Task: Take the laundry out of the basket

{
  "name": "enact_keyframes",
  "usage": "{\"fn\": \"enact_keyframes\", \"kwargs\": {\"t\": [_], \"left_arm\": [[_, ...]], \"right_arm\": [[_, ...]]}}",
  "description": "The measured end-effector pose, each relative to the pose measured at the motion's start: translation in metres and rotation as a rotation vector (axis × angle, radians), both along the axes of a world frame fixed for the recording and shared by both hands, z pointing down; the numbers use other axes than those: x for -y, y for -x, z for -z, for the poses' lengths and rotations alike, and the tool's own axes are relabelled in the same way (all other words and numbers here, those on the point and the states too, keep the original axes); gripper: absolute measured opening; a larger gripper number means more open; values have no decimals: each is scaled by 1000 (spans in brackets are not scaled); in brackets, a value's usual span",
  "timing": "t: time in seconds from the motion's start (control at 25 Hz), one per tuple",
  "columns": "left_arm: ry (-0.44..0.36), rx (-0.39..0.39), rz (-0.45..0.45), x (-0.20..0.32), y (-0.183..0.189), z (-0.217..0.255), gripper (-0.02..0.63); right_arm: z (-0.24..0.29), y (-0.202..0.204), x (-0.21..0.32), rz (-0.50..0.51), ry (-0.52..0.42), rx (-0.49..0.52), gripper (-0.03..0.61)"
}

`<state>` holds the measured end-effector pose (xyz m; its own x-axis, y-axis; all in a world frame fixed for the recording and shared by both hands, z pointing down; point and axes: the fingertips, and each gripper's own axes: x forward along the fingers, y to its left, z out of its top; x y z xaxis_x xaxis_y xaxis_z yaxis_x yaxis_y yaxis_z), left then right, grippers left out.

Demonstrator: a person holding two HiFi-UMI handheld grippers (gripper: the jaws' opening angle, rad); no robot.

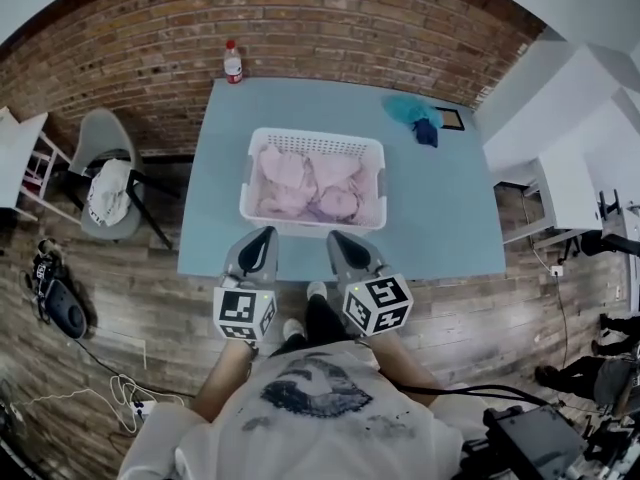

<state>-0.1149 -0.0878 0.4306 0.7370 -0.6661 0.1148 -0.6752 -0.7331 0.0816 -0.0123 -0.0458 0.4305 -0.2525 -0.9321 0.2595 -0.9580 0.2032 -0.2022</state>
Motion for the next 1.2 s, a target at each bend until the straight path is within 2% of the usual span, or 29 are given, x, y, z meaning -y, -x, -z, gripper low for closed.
{"fn": "enact_keyframes", "kwargs": {"t": [0.28, 0.68, 1.0, 1.12, 1.16, 1.2], "left_arm": [[13, 21, 6, 44, -21, -4, -9], [3, 52, 11, 121, -76, -3, -9], [23, 59, 53, 164, -89, -7, -9], [38, 67, 60, 172, -90, -14, -9], [42, 69, 64, 174, -90, -16, -9], [47, 69, 68, 176, -90, -18, -9]], "right_arm": [[-6, -22, 49, 26, 7, 0, -3], [-11, -75, 127, 51, 30, 17, -2], [-20, -92, 169, 135, 89, 14, -2], [-31, -96, 177, 165, 128, -18, 2], [-35, -97, 179, 188, 146, -33, 78], [-40, -97, 182, 215, 167, -53, 115]]}}
